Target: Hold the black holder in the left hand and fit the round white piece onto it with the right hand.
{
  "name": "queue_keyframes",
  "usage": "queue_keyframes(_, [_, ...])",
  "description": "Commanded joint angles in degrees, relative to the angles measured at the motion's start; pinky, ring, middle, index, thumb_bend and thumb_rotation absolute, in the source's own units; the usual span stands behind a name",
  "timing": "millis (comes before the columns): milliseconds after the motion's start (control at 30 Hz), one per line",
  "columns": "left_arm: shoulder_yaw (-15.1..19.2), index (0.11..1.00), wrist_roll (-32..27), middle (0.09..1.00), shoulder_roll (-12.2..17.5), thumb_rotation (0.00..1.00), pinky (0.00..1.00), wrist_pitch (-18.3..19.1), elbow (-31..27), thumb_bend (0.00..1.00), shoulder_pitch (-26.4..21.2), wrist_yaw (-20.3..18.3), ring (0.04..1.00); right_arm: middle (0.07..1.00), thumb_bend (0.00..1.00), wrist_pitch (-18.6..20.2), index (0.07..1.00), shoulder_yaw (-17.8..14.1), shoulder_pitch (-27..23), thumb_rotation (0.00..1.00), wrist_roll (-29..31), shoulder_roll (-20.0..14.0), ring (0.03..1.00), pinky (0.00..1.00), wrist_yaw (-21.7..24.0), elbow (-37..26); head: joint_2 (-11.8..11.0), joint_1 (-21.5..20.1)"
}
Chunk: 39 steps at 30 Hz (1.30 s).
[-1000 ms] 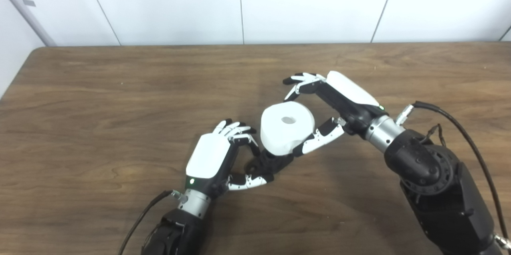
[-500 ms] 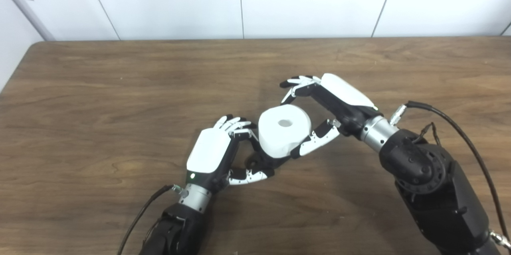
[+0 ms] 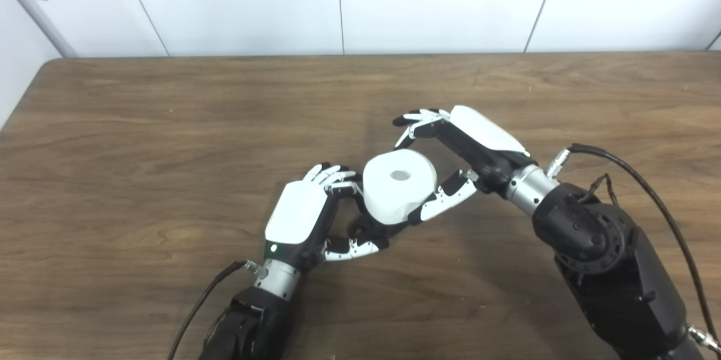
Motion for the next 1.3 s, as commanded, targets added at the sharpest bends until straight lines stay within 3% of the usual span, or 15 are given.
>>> queue_keyframes(0, [-1.8,0.485,0.0,0.784,-1.1,0.06,0.93,-0.1,3.4,0.52,2.1,0.3,0.863,0.879,0.53,-1.8,0.484,-0.5,-2.0,0.14,0.2,0.4,0.948,1.0,-1.2,-0.7,0.0,0.2])
queue_keyframes(1267, [-2.0,0.484,0.2,0.781,-1.3,0.06,0.93,-0.1,3.6,0.52,2.3,1.2,0.861,0.883,0.52,-1.9,0.485,1.1,-0.2,0.14,-0.1,0.4,0.954,1.0,-0.8,-0.4,0.1,0.2])
